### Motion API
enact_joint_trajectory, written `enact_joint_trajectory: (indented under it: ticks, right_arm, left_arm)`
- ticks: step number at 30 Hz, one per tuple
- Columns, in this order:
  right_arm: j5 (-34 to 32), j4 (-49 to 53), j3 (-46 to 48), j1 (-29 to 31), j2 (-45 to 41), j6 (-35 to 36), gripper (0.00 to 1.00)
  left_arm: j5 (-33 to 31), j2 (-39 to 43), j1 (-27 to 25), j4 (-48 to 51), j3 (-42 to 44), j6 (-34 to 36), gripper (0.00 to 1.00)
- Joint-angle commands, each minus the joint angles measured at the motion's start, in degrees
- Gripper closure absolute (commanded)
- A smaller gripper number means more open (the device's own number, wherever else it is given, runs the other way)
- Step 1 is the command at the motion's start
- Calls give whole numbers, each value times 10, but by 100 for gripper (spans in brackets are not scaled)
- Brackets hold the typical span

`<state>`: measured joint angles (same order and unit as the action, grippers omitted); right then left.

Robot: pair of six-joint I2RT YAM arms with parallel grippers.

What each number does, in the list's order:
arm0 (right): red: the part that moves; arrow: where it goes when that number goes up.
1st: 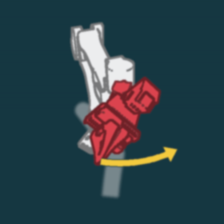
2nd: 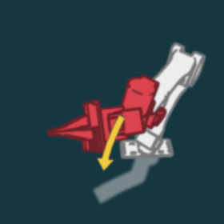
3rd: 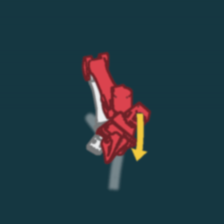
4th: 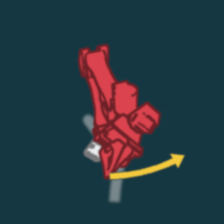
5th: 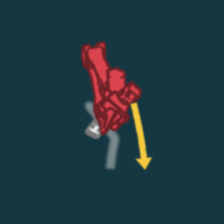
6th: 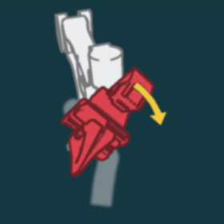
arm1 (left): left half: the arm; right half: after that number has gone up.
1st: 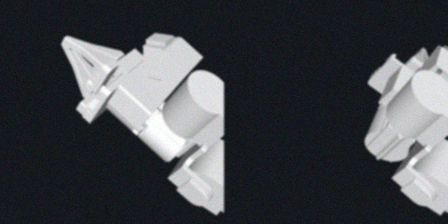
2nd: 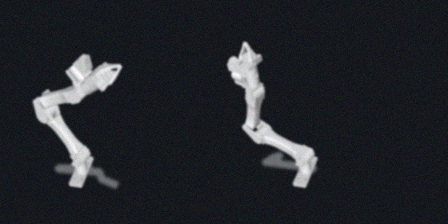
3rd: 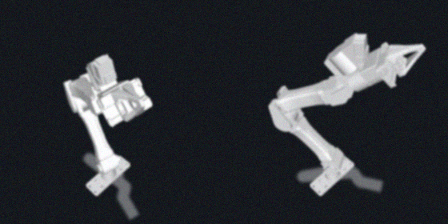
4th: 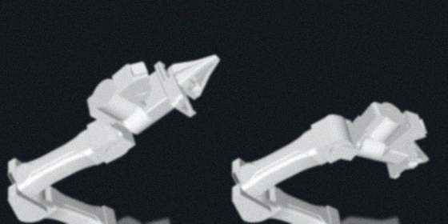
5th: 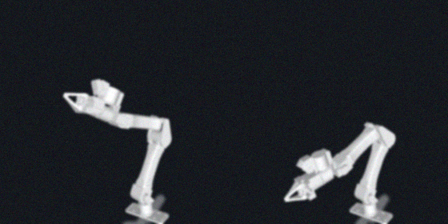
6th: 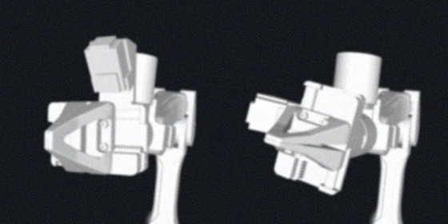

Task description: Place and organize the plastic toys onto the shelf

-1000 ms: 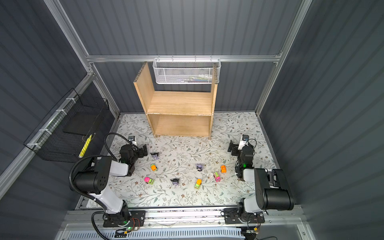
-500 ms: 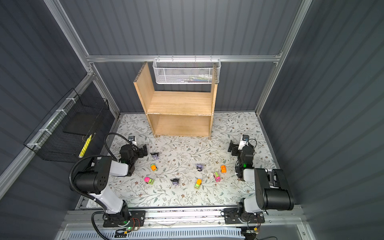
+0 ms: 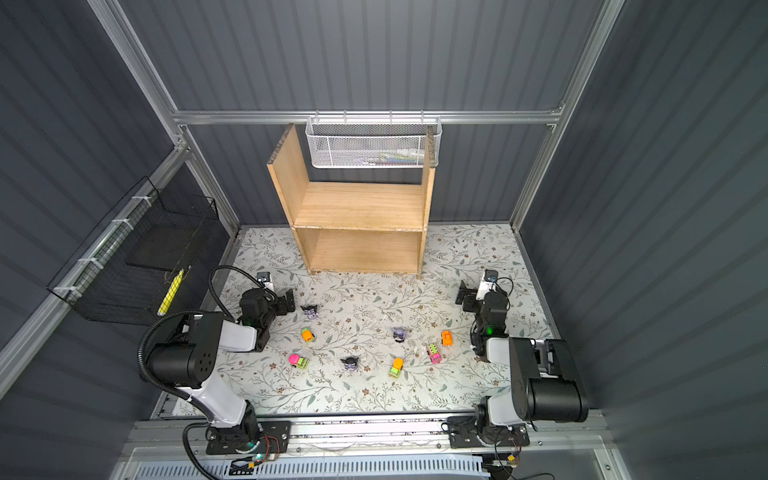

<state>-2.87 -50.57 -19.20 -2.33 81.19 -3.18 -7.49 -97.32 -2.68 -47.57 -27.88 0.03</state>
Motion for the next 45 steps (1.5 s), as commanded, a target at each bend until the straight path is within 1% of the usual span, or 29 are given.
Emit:
enact_joint_trajectory:
  ticks: [1,4,8,9,12,14,16,18,19,21,22,23,28,31,33,35,38,41,45]
  right_arm:
    - [-55,133,-58,14,-62,0,1]
    - [-133,229,-100,36,-85,-30,1]
    - [-222,356,-151,82,-128,-118,1]
    - [-231,396,-168,91,-137,-145,1]
    - [-206,537,-227,104,-158,-216,1]
    - [-183,600,-247,120,-167,-227,1]
    - [-165,637,-249,159,-192,-201,2]
    - [-209,677,-250,217,-209,-199,4]
    - [-232,698,-250,247,-218,-205,6]
    - [-243,739,-249,283,-234,-230,7]
    - [-241,760,-248,294,-242,-245,7]
    - [-235,778,-247,301,-251,-260,7]
    - [-168,812,-221,327,-302,-293,11]
    - [-152,820,-202,340,-337,-310,11]
    - [-145,820,-195,343,-354,-312,11]
    - [-147,820,-196,344,-362,-308,11]
    - [-146,815,-208,344,-351,-295,10]
    - [-145,809,-224,345,-321,-290,9]
    - [-132,788,-232,344,-281,-285,9]
  left_arm:
    - [-14,53,-1,109,-48,2,1]
    - [-35,87,-7,174,-74,-10,1]
    - [-34,163,-25,229,-81,-55,0]
    - [-39,180,-33,248,-86,-60,1]
    - [-88,228,-82,316,-98,-60,0]
    - [-112,259,-117,365,-103,-69,0]
    - [-108,290,-139,399,-98,-86,0]
    - [-87,325,-152,426,-86,-115,1]
    - [-66,345,-157,434,-77,-127,0]
    - [-29,379,-174,442,-58,-138,1]
    - [-31,396,-189,452,-53,-141,0]
    - [-47,410,-204,472,-54,-149,0]
    - [-66,457,-248,561,-72,-204,1]
    - [-112,488,-262,637,-74,-264,1]
    - [-119,510,-268,678,-68,-288,1]
    - [-140,528,-275,723,-63,-320,1]
    - [-161,528,-282,785,-66,-361,2]
    - [-166,504,-288,835,-74,-402,6]
    - [-166,480,-315,860,-75,-451,10]
